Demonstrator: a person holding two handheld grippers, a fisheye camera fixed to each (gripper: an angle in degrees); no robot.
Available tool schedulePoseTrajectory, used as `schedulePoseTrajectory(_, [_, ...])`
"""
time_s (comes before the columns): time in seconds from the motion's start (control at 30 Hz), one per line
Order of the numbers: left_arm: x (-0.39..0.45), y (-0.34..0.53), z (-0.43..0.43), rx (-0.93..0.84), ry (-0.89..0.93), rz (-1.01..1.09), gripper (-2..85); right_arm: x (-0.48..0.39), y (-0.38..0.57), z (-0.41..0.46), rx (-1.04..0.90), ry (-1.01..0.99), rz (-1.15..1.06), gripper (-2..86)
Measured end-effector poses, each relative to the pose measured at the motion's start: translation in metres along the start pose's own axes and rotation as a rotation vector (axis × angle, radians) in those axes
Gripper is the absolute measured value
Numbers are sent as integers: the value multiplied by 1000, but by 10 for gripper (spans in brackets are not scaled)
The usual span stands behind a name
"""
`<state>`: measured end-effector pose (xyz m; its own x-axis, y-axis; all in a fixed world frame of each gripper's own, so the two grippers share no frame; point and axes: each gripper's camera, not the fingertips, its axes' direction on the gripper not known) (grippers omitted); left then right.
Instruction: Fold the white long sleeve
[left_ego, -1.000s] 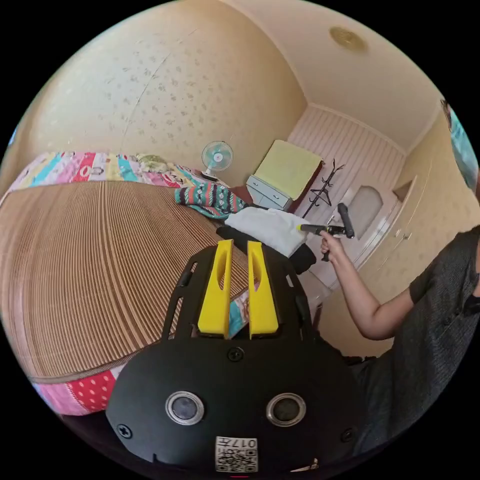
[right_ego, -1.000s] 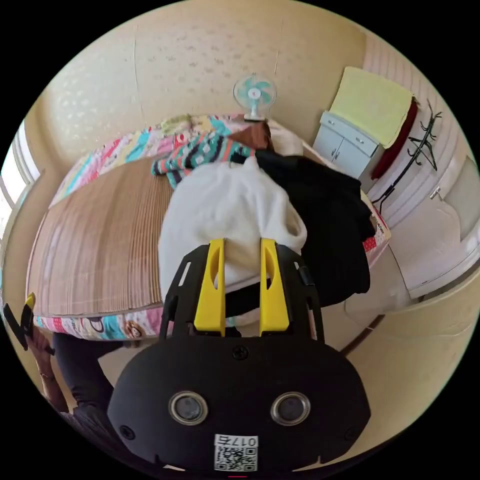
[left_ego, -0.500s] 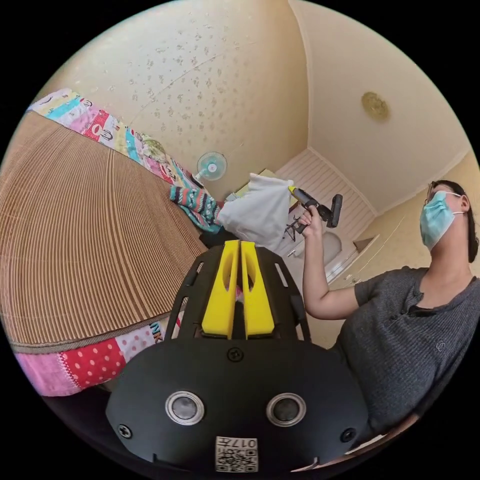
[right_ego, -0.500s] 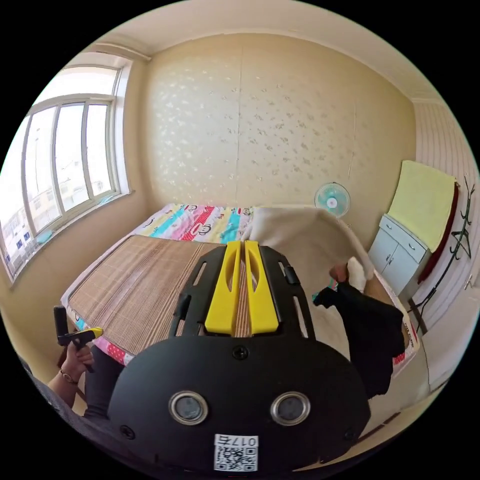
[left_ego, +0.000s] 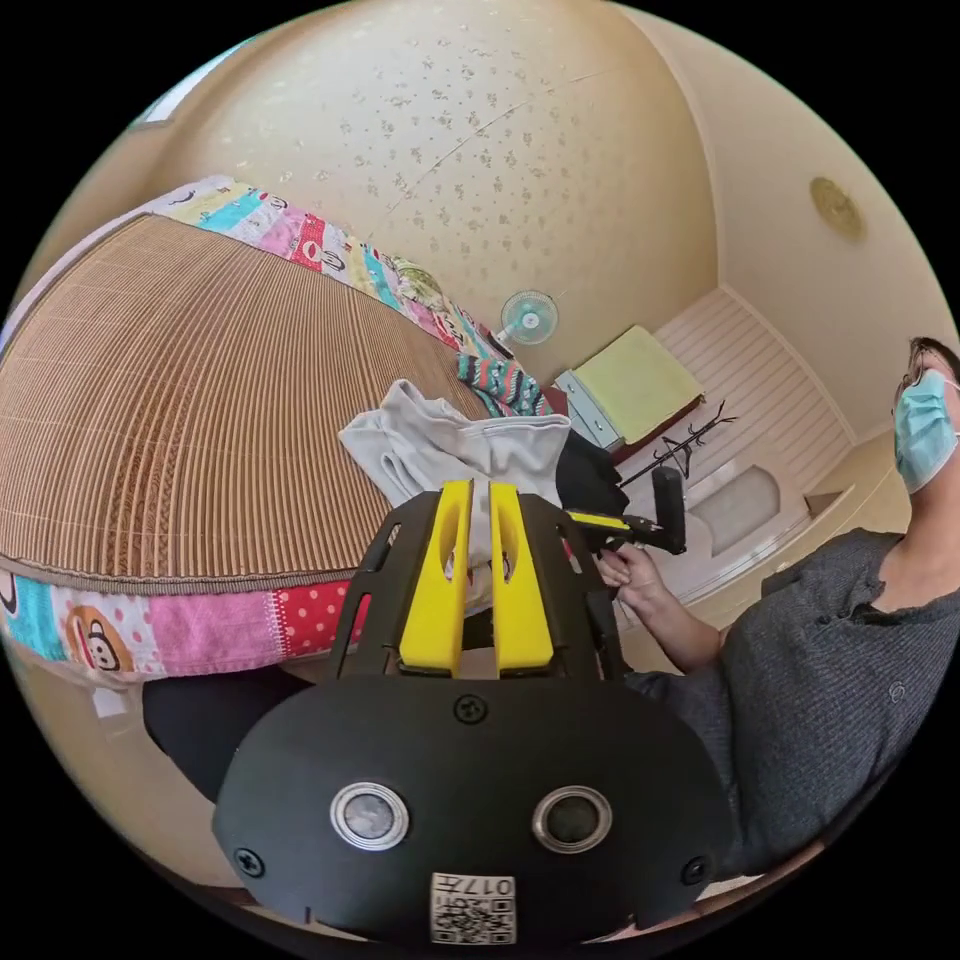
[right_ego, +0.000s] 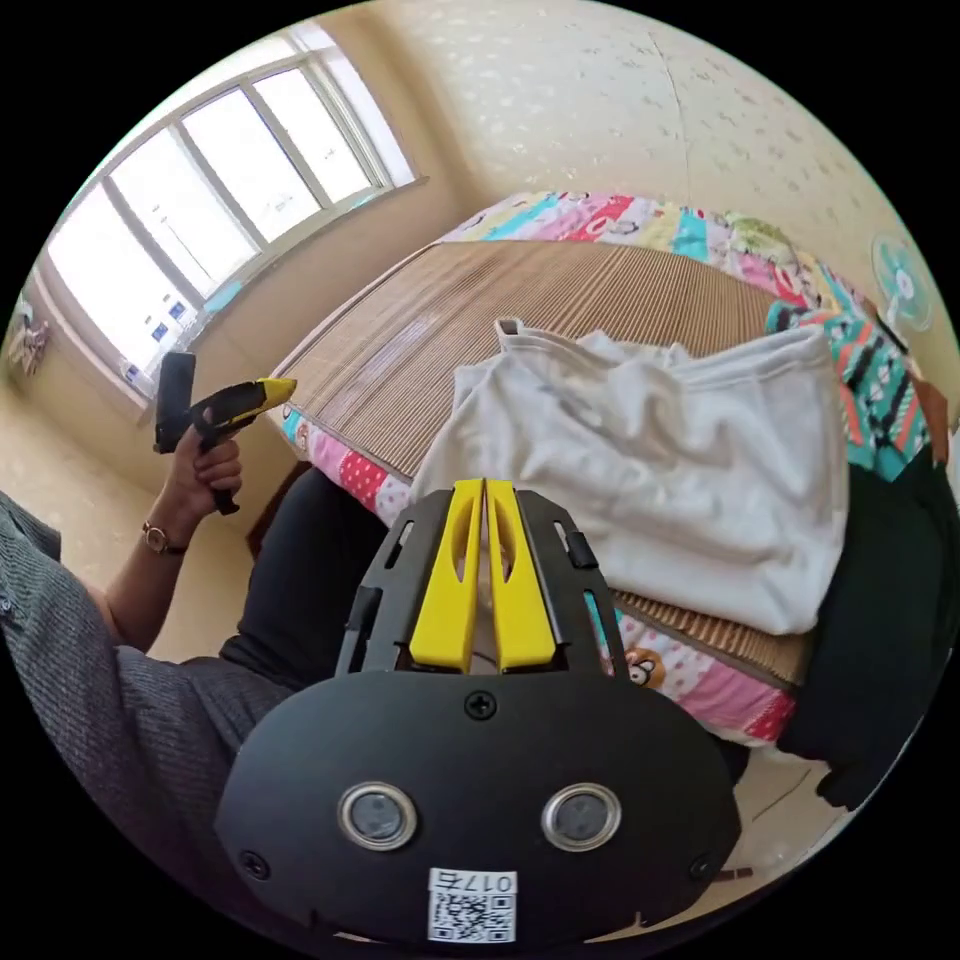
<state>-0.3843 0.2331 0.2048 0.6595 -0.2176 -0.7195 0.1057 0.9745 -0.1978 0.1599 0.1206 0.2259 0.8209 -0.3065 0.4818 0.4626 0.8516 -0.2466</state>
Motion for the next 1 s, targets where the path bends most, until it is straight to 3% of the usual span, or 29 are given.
schedulePoseTrajectory(0.03, [0,-1,3,6,-9,5,-2,9,-20,-4,27,94,-34,10])
schedulePoseTrajectory(0.13, [19,-11,20,-16,189,183,-8,48,-69,21,61,341,-49,20])
schedulePoseTrajectory(0.2, [37,-16,30,-5,249,266,-9,75,-91,72,-39,471,-41,30])
schedulePoseTrajectory(0.3, [62,-29,47,-30,208,313,-10,130,-91,189,-402,339,87,47])
schedulePoseTrajectory(0.33, [68,-35,51,-42,156,310,-10,137,-79,187,-255,301,146,51])
schedulePoseTrajectory(0.37, [72,-39,54,-51,102,302,-10,139,-73,182,-226,275,165,49])
schedulePoseTrajectory(0.5, [63,-48,58,-91,-15,225,-10,118,-66,144,-262,254,124,28])
schedulePoseTrajectory(0.67, [15,-55,66,-107,72,19,-10,43,12,-10,180,170,12,18])
schedulePoseTrajectory(0.7, [10,-56,67,-95,79,-1,-10,37,20,-16,174,134,-15,17])
schedulePoseTrajectory(0.77, [0,-62,73,-63,92,-35,-10,24,48,-6,-14,-22,-87,15])
schedulePoseTrajectory(0.87, [1,-76,89,-74,38,-39,-10,38,85,30,-191,2,32,14])
schedulePoseTrajectory(1.0, [14,-95,104,-74,28,6,-10,77,74,-10,62,-84,166,17])
